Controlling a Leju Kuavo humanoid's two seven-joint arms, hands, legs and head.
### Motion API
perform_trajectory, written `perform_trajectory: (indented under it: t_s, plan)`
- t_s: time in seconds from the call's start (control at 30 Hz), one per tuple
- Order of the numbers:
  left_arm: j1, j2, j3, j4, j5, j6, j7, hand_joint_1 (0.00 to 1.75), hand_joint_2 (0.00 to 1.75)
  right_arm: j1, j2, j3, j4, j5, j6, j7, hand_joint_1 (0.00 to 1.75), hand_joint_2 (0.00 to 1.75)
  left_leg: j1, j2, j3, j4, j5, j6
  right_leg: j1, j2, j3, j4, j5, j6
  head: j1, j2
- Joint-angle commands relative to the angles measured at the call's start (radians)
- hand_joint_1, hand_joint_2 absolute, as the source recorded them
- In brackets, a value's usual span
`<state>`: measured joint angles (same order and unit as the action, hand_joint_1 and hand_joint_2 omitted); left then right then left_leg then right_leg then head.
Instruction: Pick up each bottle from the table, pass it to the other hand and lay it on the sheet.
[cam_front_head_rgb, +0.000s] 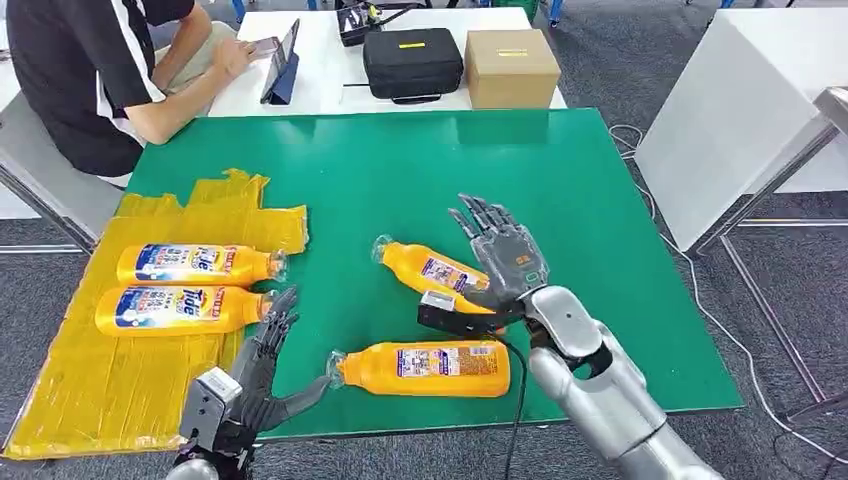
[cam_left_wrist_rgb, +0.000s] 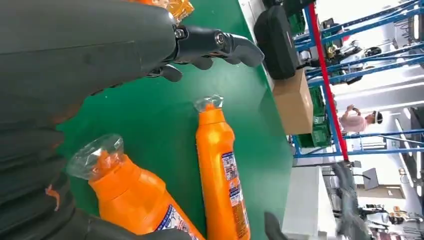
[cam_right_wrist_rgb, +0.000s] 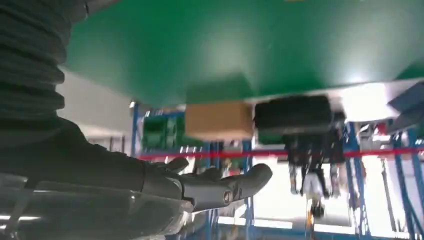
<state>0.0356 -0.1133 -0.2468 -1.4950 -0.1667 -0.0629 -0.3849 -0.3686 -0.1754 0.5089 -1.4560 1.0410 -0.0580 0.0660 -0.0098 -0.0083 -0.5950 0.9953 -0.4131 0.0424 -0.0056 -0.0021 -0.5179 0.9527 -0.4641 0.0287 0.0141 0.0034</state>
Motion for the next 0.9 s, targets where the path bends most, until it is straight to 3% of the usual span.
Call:
perform_trajectory:
  t_s: [0.03, 0.47, 0.6, 0.63, 0.9]
  plan:
    - [-0.028, 0.009, -0.001, 0.061, 0.005, 0.001, 0.010, 0.00, 1.75, -0.128, 0.100, 0.031, 0.316, -0.064, 0.000, 0.003, 0.00, 1.75, 0.001, 0.004, 0.006, -0.002, -0.001, -0.004, 0.001, 0.004, 0.004, -0.002, 0.000, -0.001, 0.000, 0.000]
    - [-0.067, 0.004, -0.018, 0.097, 0.017, -0.005, 0.023, 0.00, 1.75, -0.162, 0.141, -0.008, 0.573, 0.113, -0.086, 0.126, 0.00, 1.75, 0.001, 0.001, 0.005, -0.001, -0.001, -0.004, 0.000, 0.001, 0.005, -0.002, 0.000, -0.001, 0.000, 0.000]
    - [-0.074, 0.003, -0.015, 0.099, 0.016, -0.008, 0.031, 0.00, 1.75, -0.164, 0.150, -0.016, 0.604, 0.145, -0.082, 0.145, 0.00, 1.75, 0.002, 0.003, 0.009, -0.001, -0.003, -0.007, 0.001, 0.002, 0.009, -0.002, -0.002, -0.002, 0.000, 0.000]
    - [-0.074, 0.003, -0.015, 0.099, 0.016, -0.008, 0.031, 0.00, 1.75, -0.164, 0.150, -0.016, 0.604, 0.145, -0.082, 0.145, 0.00, 1.75, 0.001, -0.001, 0.003, -0.001, 0.000, -0.002, 0.000, -0.001, 0.003, -0.001, 0.000, -0.001, 0.000, 0.000]
    - [-0.074, 0.003, -0.015, 0.099, 0.016, -0.008, 0.031, 0.00, 1.75, -0.164, 0.150, -0.016, 0.604, 0.145, -0.082, 0.145, 0.00, 1.75, 0.000, 0.000, 0.002, -0.001, 0.000, -0.002, 0.000, 0.000, 0.002, -0.001, 0.000, 0.000, 0.000, 0.000]
